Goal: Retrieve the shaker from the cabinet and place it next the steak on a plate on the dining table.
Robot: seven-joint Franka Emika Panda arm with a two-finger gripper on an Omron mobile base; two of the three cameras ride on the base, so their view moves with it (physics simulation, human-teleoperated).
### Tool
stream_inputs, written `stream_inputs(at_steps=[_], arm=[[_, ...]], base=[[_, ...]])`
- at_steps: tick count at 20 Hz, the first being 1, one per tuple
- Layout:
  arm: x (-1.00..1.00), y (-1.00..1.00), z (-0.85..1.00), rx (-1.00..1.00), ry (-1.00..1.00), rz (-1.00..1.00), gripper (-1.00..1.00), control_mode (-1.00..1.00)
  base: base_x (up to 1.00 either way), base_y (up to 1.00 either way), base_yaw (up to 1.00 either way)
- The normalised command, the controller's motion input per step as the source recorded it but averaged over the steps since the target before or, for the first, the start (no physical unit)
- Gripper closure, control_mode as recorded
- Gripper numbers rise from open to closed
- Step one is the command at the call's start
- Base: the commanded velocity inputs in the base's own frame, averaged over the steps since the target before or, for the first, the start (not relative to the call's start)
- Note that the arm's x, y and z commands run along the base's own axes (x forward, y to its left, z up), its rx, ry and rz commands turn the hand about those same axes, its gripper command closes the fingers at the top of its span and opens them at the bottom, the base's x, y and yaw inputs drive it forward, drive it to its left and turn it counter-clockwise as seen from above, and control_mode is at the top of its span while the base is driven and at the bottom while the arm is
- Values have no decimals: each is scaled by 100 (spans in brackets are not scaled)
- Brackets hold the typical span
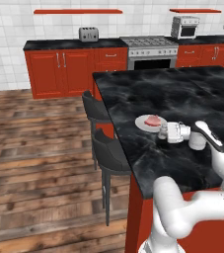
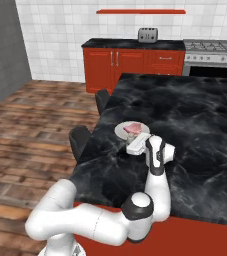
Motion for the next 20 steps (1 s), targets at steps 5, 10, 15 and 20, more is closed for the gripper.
stream_inputs(at_steps=[5,10,15,20], arm=[[39,-10,-23,0,0,0,100,-100],[38,-13,-21,0,0,0,100,-100],[25,-4,-32,0,0,0,-100,-100],[1,-24,-12,0,0,0,-100,-100]], base=[[0,0,0],[0,0,0],[0,0,0],[0,0,0]])
